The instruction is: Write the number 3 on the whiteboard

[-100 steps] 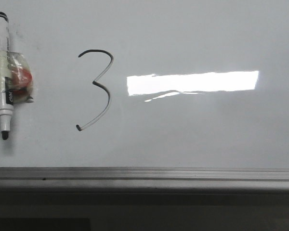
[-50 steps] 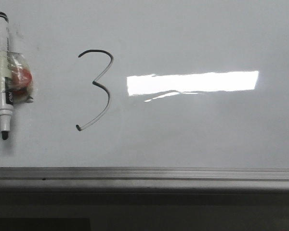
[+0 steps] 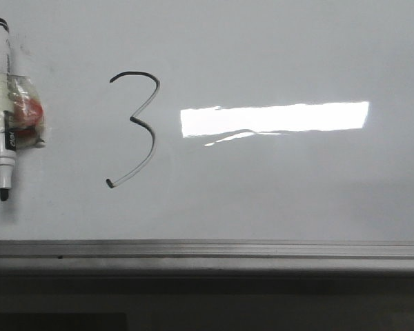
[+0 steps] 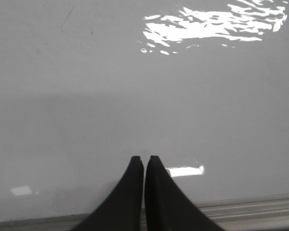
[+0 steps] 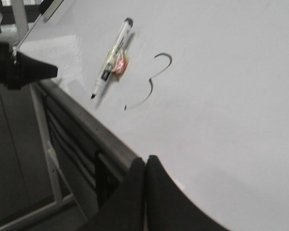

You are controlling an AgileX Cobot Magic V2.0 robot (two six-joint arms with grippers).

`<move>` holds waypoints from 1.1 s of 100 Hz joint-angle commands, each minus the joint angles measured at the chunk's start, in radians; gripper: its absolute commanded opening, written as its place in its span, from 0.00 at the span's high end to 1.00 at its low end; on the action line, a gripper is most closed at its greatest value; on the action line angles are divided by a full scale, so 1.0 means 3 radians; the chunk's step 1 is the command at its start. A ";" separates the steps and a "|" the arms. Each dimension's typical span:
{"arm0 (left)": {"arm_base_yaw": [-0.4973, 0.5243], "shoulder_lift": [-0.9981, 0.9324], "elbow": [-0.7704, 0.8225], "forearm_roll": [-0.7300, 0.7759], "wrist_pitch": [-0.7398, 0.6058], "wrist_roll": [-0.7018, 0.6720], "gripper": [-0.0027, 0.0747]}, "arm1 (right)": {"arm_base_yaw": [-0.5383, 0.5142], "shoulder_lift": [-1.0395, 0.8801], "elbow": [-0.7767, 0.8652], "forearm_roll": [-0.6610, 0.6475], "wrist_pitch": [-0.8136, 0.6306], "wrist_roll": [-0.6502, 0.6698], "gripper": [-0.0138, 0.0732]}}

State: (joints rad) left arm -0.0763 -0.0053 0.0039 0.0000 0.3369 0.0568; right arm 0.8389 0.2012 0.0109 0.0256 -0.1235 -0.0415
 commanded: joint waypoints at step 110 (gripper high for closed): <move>0.0009 -0.0082 0.0116 0.0000 -0.0202 0.0006 0.99 | -0.2633 -0.0751 0.0081 -0.0142 0.1469 0.0110 0.90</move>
State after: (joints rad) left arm -0.0763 -0.0053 0.0039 0.0000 0.3369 0.0574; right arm 0.0550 -0.0101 0.0109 0.0000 0.3302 -0.0066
